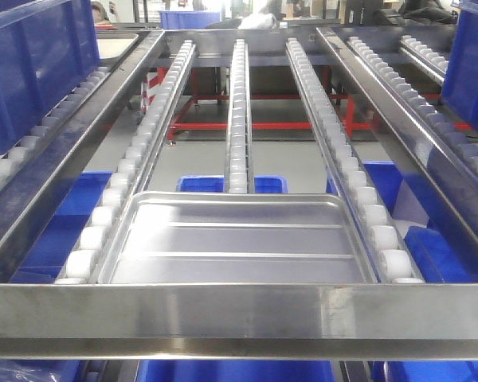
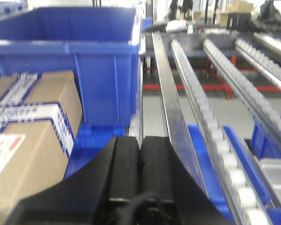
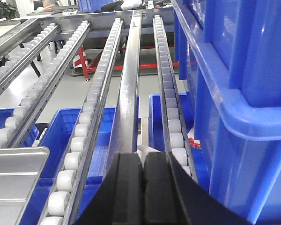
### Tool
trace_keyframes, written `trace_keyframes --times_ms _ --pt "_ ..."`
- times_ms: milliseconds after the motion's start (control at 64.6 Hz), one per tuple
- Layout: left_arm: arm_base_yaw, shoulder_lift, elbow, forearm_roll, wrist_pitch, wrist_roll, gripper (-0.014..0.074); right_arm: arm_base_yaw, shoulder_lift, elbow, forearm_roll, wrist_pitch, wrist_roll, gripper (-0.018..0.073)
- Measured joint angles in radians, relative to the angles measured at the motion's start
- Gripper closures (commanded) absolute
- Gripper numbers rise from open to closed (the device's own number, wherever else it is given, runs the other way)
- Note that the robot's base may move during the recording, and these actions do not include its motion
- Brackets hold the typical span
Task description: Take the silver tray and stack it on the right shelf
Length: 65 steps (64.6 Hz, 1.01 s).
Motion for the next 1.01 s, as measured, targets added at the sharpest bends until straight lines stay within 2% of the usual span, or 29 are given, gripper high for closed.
trace_keyframes --times_ms 511,557,619,727,882,1006 --pt "0.000 0.000 0.000 -0.010 -0.032 0.000 0.0688 0.000 0.000 0.000 0.000 0.000 0.000 0.0508" --pt "0.000 0.000 -0.002 -0.023 -0.004 0.000 0.0688 0.000 0.000 0.000 0.000 0.000 0.000 0.0508" --pt "0.000 0.000 -0.036 -0.032 0.099 0.000 0.0688 0.000 0.000 0.000 0.000 0.000 0.000 0.0508" --pt "0.000 0.033 -0.166 -0.032 0.241 0.000 0.0688 0.000 0.000 0.000 0.000 0.000 0.000 0.0508" --pt "0.000 0.185 -0.368 -0.039 0.400 0.000 0.0688 0.000 0.000 0.000 0.000 0.000 0.000 0.0508" --pt "0.000 0.350 -0.502 -0.100 0.520 0.000 0.0688 0.000 0.000 0.000 0.000 0.000 0.000 0.0508"
